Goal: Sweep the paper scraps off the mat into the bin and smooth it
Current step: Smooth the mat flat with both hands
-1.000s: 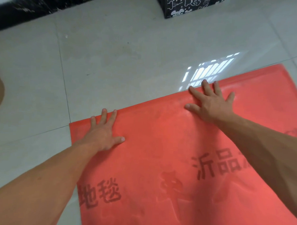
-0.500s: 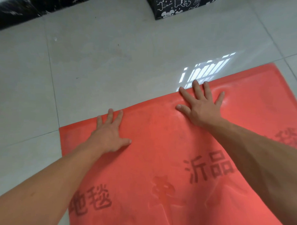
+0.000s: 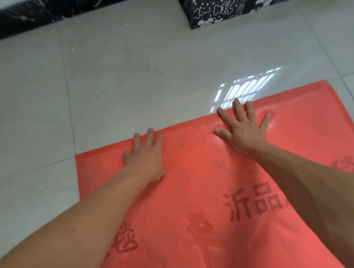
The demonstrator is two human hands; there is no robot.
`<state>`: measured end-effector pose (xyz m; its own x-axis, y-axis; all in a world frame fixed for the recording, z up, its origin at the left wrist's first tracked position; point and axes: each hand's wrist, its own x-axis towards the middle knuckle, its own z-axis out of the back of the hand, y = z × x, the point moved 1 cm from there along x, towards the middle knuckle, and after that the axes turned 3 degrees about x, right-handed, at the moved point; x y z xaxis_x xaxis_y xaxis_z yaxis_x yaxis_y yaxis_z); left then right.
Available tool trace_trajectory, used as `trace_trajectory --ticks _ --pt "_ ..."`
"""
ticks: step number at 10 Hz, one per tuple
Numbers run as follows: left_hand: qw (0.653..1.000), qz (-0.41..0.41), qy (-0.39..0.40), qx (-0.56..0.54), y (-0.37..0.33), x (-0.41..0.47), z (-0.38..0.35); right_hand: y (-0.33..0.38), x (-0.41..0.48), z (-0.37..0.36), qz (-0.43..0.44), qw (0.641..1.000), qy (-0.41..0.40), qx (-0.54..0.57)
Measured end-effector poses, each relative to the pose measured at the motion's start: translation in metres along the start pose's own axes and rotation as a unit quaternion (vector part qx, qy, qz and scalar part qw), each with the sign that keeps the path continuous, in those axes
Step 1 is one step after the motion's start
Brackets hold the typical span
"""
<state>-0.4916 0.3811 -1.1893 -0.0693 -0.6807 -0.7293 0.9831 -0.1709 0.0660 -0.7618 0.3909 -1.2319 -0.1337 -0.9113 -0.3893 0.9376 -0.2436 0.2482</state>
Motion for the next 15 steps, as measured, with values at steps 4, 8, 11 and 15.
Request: trace_trajectory --ticks 4,8,11,15 --pt "0.999 0.009 0.031 -0.003 -0.082 0.012 0.015 -0.011 0.0 0.014 0.024 0.999 0.034 0.003" --pt "1.0 -0.009 0.026 0.013 -0.079 0.012 0.012 -0.149 0.012 0.08 -0.169 0.984 0.059 0.013" --pt "1.0 -0.009 0.028 0.007 -0.08 0.011 0.013 -0.179 0.038 0.076 -0.21 0.973 0.026 0.087" --pt "0.999 -0.006 0.032 0.009 -0.08 0.009 0.014 -0.174 0.044 0.082 -0.254 0.961 -0.005 0.112"
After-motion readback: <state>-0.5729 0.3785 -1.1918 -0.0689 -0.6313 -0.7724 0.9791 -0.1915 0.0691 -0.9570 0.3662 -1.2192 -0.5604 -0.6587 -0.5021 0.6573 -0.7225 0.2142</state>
